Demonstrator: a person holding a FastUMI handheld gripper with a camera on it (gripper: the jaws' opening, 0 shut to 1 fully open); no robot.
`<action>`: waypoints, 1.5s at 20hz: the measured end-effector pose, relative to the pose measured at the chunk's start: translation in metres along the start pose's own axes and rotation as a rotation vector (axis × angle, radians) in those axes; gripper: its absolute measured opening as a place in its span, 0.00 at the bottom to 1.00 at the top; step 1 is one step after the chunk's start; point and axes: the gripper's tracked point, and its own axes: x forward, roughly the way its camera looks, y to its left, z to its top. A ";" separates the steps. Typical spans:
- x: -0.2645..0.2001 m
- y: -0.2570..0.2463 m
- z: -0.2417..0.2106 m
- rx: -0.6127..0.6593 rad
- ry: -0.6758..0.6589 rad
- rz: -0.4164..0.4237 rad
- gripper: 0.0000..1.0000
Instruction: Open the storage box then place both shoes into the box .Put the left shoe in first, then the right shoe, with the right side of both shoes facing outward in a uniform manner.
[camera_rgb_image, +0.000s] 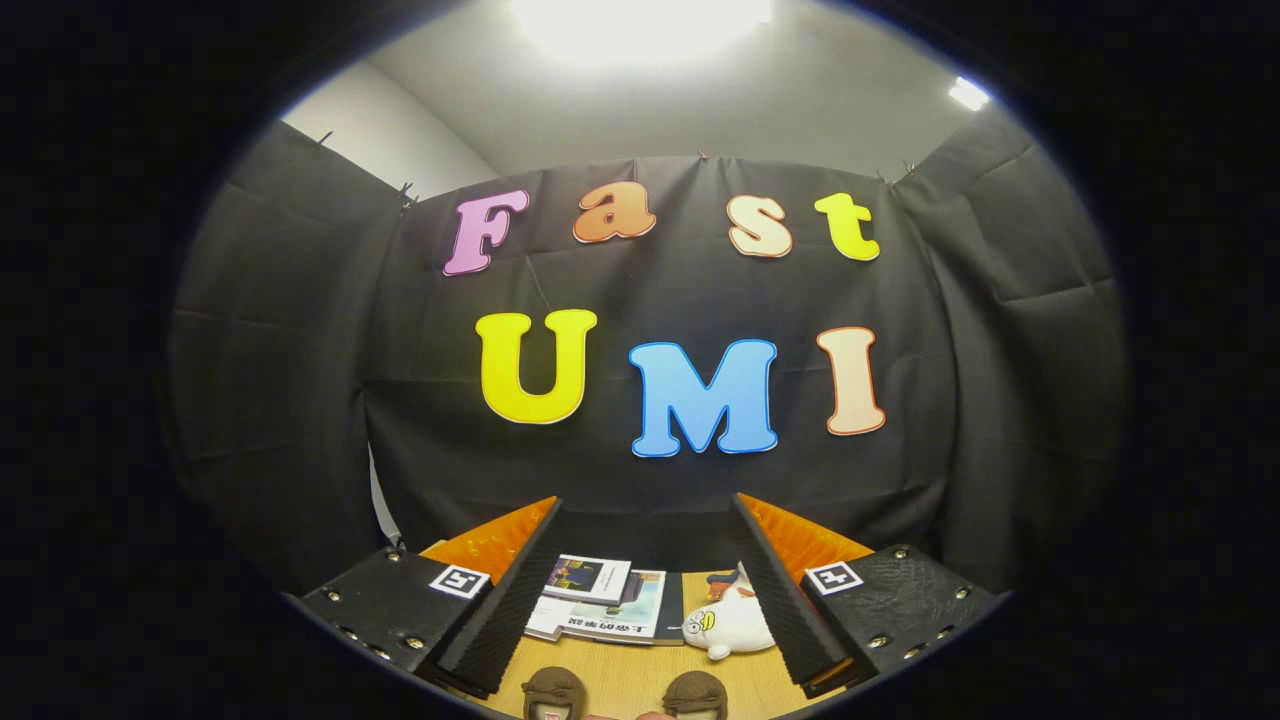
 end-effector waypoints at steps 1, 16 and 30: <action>0.000 -0.001 0.000 -0.002 0.000 -0.001 0.99; -0.008 -0.006 -0.011 -0.003 0.014 0.000 0.99; -0.025 0.048 -0.151 0.215 0.368 0.314 0.99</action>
